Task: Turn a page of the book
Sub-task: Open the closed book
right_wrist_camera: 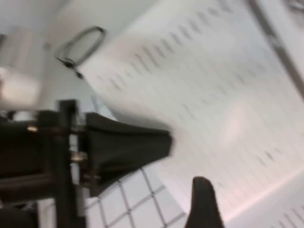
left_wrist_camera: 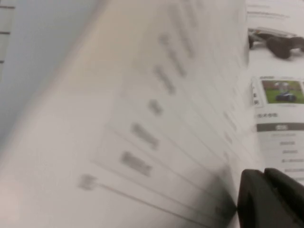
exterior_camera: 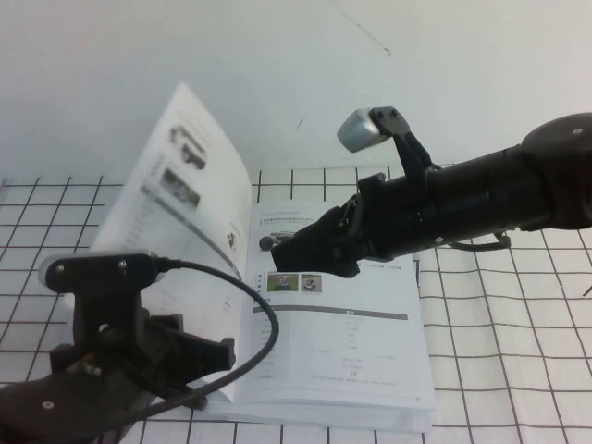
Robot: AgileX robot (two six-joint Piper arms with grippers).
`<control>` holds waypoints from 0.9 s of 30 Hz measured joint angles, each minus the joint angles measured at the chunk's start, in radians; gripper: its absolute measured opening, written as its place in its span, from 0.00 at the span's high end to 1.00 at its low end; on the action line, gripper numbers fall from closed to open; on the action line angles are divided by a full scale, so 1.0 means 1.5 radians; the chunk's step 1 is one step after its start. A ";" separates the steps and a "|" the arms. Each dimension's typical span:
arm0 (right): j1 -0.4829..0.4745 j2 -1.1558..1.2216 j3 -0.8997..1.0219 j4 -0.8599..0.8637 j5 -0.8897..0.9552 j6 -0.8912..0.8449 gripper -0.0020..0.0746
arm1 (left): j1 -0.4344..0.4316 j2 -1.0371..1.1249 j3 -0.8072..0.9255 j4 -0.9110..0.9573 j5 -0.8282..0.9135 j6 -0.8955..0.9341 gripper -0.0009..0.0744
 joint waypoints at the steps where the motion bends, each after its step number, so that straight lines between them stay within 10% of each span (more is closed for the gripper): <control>1: 0.000 0.003 0.000 -0.019 -0.013 0.008 0.39 | 0.000 0.000 0.009 -0.002 -0.003 -0.001 0.99; 27: 0.001 0.172 0.000 -0.078 -0.096 0.044 0.78 | 0.000 0.154 0.066 -0.001 0.133 -0.054 0.99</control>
